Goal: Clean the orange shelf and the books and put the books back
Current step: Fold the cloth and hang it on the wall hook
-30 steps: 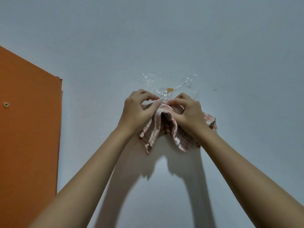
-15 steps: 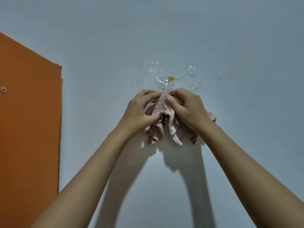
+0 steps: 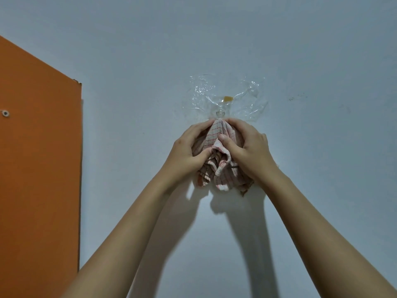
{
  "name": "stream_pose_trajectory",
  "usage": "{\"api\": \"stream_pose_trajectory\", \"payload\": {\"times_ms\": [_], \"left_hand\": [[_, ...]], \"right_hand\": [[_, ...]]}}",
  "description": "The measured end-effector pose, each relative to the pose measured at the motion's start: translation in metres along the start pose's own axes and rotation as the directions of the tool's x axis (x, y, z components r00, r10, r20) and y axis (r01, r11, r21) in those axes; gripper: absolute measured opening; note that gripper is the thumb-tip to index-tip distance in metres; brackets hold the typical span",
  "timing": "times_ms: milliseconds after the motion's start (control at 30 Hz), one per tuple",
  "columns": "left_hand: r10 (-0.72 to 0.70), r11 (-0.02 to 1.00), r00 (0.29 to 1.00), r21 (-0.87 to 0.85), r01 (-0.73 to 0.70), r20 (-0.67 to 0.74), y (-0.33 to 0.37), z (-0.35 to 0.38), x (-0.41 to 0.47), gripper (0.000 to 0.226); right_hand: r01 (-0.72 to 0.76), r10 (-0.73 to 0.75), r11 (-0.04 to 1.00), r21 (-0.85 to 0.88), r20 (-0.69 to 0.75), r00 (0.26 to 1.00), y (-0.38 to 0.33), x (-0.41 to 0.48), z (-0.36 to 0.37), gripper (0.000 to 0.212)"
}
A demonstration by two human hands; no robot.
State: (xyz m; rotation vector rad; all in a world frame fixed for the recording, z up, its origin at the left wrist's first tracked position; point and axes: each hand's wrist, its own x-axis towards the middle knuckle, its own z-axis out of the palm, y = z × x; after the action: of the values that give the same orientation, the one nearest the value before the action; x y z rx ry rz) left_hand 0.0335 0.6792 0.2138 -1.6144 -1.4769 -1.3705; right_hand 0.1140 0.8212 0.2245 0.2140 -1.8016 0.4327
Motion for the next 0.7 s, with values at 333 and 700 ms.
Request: {"api": "stream_pose_trajectory", "payload": {"times_ms": [333, 700], "left_hand": [[-0.115, 0.901, 0.993, -0.419, 0.117, 0.031, -0.004, 0.01, -0.011, 0.049], [-0.175, 0.755, 0.98, -0.626, 0.192, 0.089, -0.006, 0.013, -0.01, 0.049]], "right_hand": [[-0.092, 0.093, 0.99, 0.103, 0.002, 0.996, -0.002, -0.007, 0.005, 0.039], [-0.172, 0.153, 0.952, 0.254, 0.092, 0.984, -0.01, -0.005, 0.004, 0.033]]}}
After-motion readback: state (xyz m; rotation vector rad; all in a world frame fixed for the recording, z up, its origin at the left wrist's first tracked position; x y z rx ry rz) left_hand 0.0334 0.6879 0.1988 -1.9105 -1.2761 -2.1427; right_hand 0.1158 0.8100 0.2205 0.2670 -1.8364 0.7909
